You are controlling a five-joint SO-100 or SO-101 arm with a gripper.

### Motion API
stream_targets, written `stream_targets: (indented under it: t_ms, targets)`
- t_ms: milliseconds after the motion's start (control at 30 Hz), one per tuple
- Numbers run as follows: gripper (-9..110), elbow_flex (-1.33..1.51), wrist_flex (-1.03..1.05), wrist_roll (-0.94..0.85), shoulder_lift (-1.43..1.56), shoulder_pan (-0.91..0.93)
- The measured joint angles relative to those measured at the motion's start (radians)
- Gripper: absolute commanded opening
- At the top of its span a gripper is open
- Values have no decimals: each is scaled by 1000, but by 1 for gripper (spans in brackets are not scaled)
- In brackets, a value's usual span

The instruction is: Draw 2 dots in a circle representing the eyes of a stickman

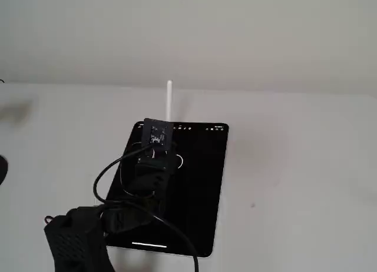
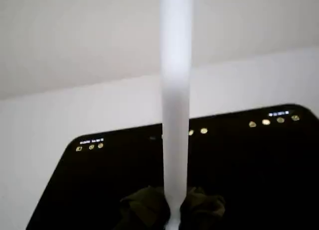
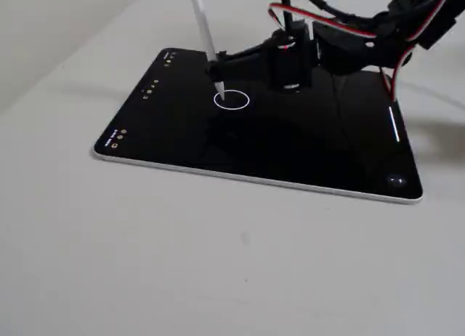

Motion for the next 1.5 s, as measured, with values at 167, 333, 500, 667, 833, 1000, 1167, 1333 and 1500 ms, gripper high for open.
stream_targets:
  t_ms: [167, 333, 500, 667, 833, 1000, 1167, 1333, 1500]
  targets:
    - [0, 0, 0, -9, 0, 11]
    - [0, 0, 0, -17, 0, 14]
    - [0, 0, 0, -17, 0, 15]
    - [0, 0, 0, -17, 0, 15]
    - [0, 0, 0, -17, -8, 15]
    - [0, 0, 0, -21, -25, 15]
    - [0, 0, -2, -26, -28, 15]
    - [0, 0, -2, -26, -28, 15]
    - [0, 0, -2, -25, -28, 15]
